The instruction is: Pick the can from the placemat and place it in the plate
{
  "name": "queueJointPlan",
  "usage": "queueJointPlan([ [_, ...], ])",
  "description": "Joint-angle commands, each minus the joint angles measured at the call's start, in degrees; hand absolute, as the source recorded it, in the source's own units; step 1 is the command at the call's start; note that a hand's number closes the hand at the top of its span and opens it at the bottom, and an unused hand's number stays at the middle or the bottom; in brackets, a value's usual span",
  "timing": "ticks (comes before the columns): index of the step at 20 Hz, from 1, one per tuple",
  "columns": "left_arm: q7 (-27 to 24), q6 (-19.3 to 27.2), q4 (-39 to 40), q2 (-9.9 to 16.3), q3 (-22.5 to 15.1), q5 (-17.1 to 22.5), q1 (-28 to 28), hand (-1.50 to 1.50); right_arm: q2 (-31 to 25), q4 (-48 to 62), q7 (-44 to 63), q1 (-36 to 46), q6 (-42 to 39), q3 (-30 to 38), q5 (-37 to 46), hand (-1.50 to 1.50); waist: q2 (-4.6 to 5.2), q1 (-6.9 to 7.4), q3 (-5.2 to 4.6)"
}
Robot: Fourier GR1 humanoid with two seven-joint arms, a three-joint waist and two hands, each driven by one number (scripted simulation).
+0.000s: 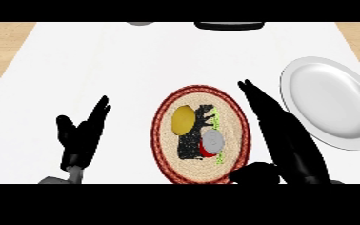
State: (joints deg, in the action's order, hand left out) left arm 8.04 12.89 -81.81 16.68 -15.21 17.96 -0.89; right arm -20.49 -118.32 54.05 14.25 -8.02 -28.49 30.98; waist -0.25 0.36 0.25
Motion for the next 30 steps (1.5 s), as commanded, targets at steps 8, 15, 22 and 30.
queueJointPlan([
  [8,-1.6,-3.9,1.6,-1.9,1.8,-1.8,3.1,0.0,9.0,3.3,1.0,-5.8,-0.5,-7.1,7.2,-1.5,0.19,-0.29,-0.26],
  [15,3.0,-2.8,-1.5,-3.6,1.7,-2.9,3.4,0.0,11.4,12.3,0.2,-1.3,-2.7,-4.7,11.2,-1.5,0.25,-0.09,-0.25],
  [22,3.8,-4.6,2.5,-3.9,5.5,-4.6,-1.2,0.0,12.1,12.3,-1.5,-5.1,-4.2,-4.0,14.6,-1.5,0.24,-0.43,-0.26],
  [30,-1.2,-5.7,3.7,-6.8,5.4,-6.9,2.5,0.0,16.6,20.9,-5.7,-2.2,-4.2,-1.9,15.9,-1.5,0.27,-0.29,-0.27],
])
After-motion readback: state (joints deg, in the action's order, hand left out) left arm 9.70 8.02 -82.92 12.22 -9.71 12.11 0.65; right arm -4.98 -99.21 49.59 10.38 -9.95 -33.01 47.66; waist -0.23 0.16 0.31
